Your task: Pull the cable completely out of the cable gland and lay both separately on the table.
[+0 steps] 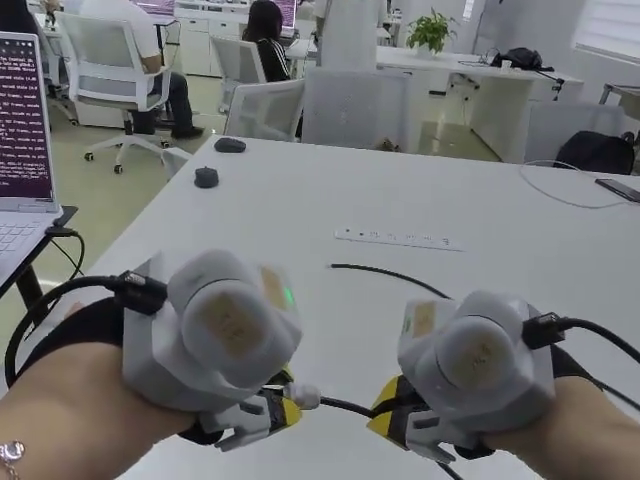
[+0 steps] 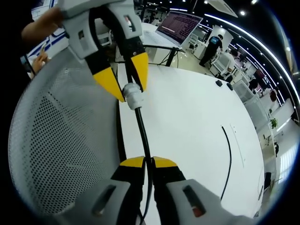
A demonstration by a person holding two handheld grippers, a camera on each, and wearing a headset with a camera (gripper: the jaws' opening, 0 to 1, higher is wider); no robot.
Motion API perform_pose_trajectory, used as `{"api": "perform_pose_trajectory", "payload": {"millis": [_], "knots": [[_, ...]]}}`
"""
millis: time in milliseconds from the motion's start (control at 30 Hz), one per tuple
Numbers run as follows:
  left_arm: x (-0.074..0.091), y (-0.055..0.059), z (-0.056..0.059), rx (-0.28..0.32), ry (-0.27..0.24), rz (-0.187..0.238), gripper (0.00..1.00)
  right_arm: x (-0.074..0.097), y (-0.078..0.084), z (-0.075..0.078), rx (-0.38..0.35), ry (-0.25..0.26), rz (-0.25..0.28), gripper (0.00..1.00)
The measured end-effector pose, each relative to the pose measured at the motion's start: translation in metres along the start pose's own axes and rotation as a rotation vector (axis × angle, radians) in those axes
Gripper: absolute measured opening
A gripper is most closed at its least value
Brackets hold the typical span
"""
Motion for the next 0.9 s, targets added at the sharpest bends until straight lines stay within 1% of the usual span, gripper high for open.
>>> {"api": "perform_pose_trajectory", "payload": {"millis": [67, 100, 133, 167, 200, 233, 267, 333, 400, 433, 467, 500, 567, 667, 700, 767, 900], "knots": [[0.001, -0.001, 0.001, 0.001, -0.001, 0.007, 0.16, -0.002, 0.0, -0.002, 0.003, -0.006, -0.015, 0.06], [0.001, -0.001, 0.0, -0.005, -0.008, 0.008, 0.16, -0.003, -0.003, -0.004, 0.006, -0.006, -0.013, 0.11], [0.001, -0.001, 0.001, -0.004, -0.008, 0.006, 0.16, -0.004, -0.007, -0.006, 0.014, -0.008, -0.001, 0.17], [0.001, 0.0, 0.001, 0.001, -0.004, 0.006, 0.16, -0.006, -0.016, -0.01, 0.028, -0.026, 0.034, 0.23], [0.002, 0.0, 0.001, 0.004, -0.004, 0.007, 0.16, -0.008, -0.021, -0.012, 0.036, -0.036, 0.054, 0.24], [0.002, 0.001, 0.001, 0.005, -0.004, 0.008, 0.16, -0.009, -0.03, -0.016, 0.05, -0.056, 0.087, 0.23], [0.002, 0.001, 0.002, 0.005, -0.004, 0.008, 0.16, -0.01, -0.035, -0.018, 0.05, -0.07, 0.104, 0.21], [0.003, 0.003, 0.003, 0.002, -0.003, 0.005, 0.16, -0.011, -0.044, -0.022, 0.063, -0.081, 0.119, 0.18], [0.005, 0.004, 0.004, 0.005, -0.002, 0.004, 0.16, -0.011, -0.048, -0.022, 0.08, -0.071, 0.118, 0.1], [0.006, 0.005, 0.004, 0.007, -0.003, 0.002, 0.16, -0.011, -0.048, -0.021, 0.088, -0.069, 0.117, 0.03], [0.007, 0.006, 0.004, 0.009, -0.005, 0.003, 0.16, -0.011, -0.047, -0.019, 0.096, -0.055, 0.111, 0.04], [0.009, 0.008, 0.002, 0.009, -0.015, 0.003, 0.16, -0.011, -0.046, -0.018, 0.097, -0.058, 0.103, 0.03], [0.013, 0.01, 0.001, 0.021, -0.018, 0.008, 0.16, -0.01, -0.045, -0.015, 0.082, -0.061, 0.112, 0.04], [0.016, 0.012, -0.001, 0.024, -0.033, 0.005, 0.16, -0.008, -0.044, -0.012, 0.069, -0.056, 0.119, 0.04], [0.017, 0.013, -0.002, 0.025, -0.036, 0.002, 0.16, -0.008, -0.043, -0.01, 0.07, -0.053, 0.113, 0.04], [0.018, 0.014, -0.004, 0.025, -0.044, -0.005, 0.16, -0.009, -0.039, -0.007, 0.08, -0.037, 0.083, 0.03], [0.022, 0.017, -0.007, 0.028, -0.05, -0.01, 0.16, -0.007, -0.033, -0.002, 0.072, -0.033, 0.067, 0.03]]}}
Point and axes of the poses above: the centre of the closed fingertips' face, and the gripper's own axes: x roughly backward along the fingers, z roughly to its right, y roughly out of its underside, the point moved 8 cm from there along x, roughly backward along the fingers, and after that the axes turned 6 degrees about -x, right-handed, at the moved point
